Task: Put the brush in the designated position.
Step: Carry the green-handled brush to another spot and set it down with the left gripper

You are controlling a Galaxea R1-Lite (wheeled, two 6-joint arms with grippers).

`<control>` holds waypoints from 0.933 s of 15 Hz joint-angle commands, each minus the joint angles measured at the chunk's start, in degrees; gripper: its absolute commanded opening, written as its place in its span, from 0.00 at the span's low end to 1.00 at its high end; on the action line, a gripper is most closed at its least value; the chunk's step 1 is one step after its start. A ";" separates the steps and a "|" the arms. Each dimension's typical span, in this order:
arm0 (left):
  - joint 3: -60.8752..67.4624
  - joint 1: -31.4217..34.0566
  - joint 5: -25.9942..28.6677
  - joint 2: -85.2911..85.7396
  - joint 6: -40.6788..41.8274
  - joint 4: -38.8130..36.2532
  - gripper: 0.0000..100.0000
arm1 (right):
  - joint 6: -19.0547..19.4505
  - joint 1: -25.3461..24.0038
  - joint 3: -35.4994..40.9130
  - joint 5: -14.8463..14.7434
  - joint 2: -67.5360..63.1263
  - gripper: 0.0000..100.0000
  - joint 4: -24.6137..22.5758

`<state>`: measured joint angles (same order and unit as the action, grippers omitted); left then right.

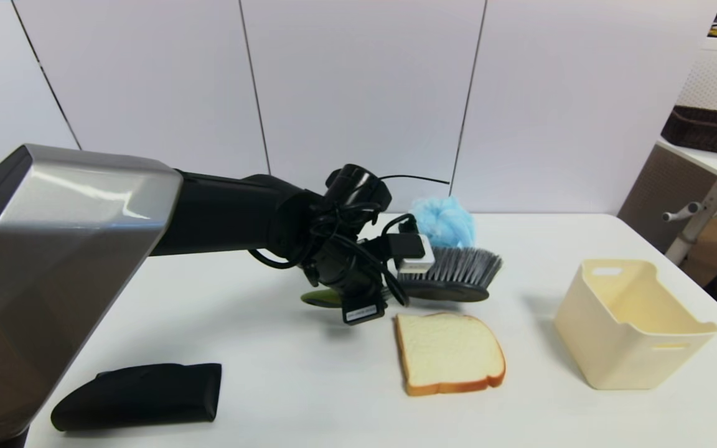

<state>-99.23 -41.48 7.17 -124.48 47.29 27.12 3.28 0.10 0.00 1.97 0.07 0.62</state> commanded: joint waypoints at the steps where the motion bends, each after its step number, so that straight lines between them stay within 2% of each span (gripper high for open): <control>1: -0.17 0.00 -0.05 -1.12 0.26 -0.67 0.00 | 0.06 -0.01 0.09 0.05 -0.07 1.00 -0.01; 5: -0.26 0.00 0.04 -2.26 0.17 -2.95 0.00 | 0.06 -0.01 0.09 0.05 -0.07 1.00 -0.01; 14: -0.26 0.09 0.04 -3.75 -0.09 -2.95 0.00 | 0.06 -0.01 0.09 0.05 -0.07 1.00 -0.01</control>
<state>-99.50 -41.40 7.16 -127.73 46.96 24.03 3.28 0.10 0.00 2.01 0.07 0.62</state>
